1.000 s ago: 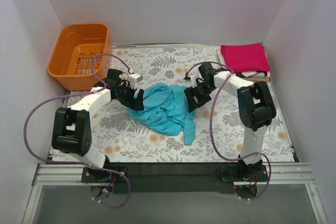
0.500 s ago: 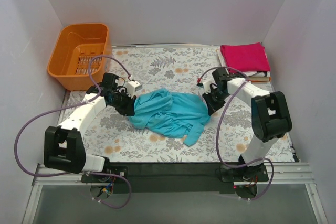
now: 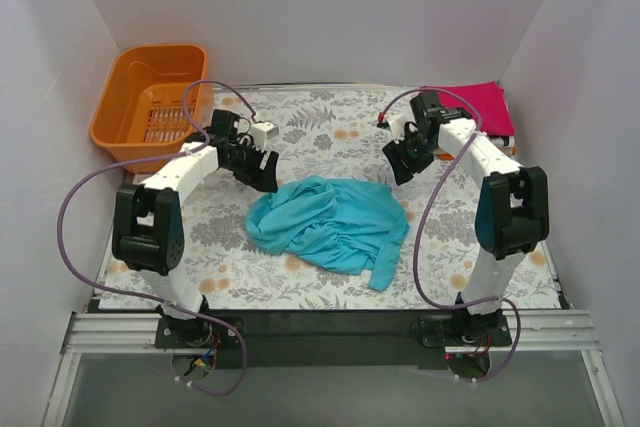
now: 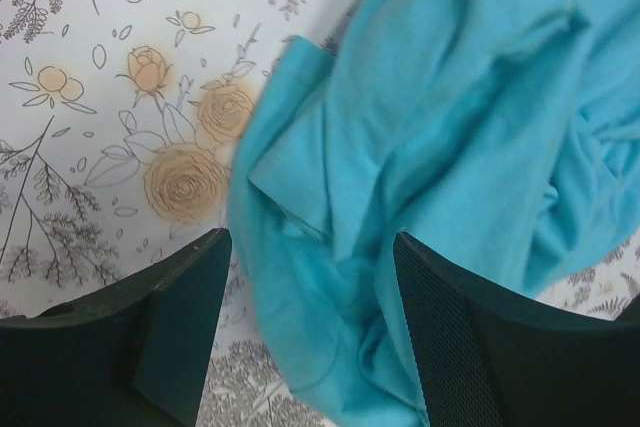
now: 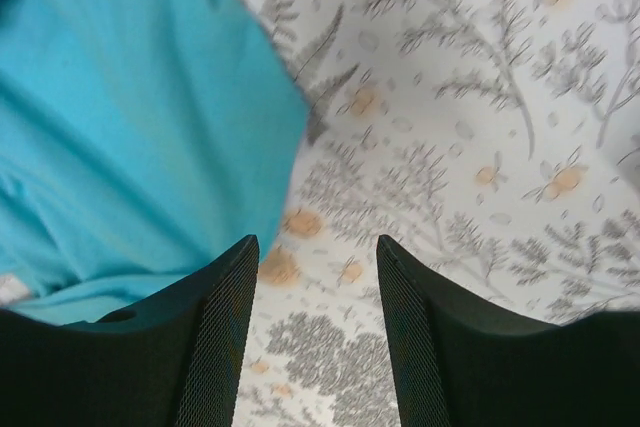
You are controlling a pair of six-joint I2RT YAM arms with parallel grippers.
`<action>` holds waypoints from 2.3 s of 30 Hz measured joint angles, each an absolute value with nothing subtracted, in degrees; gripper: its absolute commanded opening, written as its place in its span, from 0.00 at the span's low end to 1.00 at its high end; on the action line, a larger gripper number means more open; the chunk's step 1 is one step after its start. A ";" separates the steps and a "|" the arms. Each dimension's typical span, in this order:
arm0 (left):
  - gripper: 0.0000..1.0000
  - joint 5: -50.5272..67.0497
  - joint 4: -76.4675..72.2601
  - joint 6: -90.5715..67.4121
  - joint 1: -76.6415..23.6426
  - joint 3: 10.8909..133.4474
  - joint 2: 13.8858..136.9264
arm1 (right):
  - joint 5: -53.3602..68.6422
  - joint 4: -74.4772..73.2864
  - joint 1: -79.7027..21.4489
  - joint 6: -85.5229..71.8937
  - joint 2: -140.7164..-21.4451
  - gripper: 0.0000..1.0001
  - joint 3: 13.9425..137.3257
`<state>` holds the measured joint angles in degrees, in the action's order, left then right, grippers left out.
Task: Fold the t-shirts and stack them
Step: Flatten the tshirt out
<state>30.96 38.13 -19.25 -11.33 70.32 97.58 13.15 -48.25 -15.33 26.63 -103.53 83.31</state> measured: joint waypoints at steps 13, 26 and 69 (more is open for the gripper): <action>0.76 34.11 35.73 -24.36 -17.89 72.07 99.83 | 15.05 -47.83 -15.64 23.75 -119.92 0.54 92.79; 0.00 26.11 31.75 -29.98 -29.08 70.46 104.60 | 21.30 -47.48 -17.58 19.49 -123.15 0.01 92.97; 0.54 31.07 47.31 -6.52 -2.20 66.24 87.99 | 11.88 -53.36 -6.90 37.56 -93.30 0.30 77.67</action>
<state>31.07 47.31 -6.52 -2.20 66.24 87.99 11.88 -53.36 -6.90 37.56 -93.30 77.67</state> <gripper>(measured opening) 0.529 0.257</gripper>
